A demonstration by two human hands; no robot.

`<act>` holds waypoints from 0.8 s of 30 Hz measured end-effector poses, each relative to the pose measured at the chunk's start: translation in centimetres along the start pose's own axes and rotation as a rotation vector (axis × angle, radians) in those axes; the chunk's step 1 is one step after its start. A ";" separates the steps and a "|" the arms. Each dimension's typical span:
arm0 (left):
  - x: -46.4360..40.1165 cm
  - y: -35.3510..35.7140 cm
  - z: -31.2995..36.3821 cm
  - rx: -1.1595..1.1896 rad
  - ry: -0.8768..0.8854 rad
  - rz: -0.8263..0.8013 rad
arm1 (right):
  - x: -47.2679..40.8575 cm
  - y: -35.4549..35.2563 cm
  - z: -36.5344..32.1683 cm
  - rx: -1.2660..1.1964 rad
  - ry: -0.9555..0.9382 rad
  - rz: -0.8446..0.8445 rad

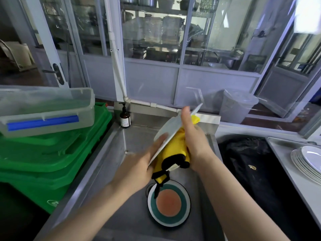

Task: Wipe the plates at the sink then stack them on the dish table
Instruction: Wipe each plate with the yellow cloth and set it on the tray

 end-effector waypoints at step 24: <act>1.5 6.4 -8.0 1.748 -0.916 -0.027 | 0.5 -8.9 5.6 -0.607 0.005 0.237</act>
Point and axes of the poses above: each hand's wrist, its own x-axis away from the middle knuckle, its own y-axis out of the palm, z = x × y, the point moved 9 cm from there along -x, towards the middle knuckle, and after that the axes turned 1 degree about -x, right-handed, at the moved point
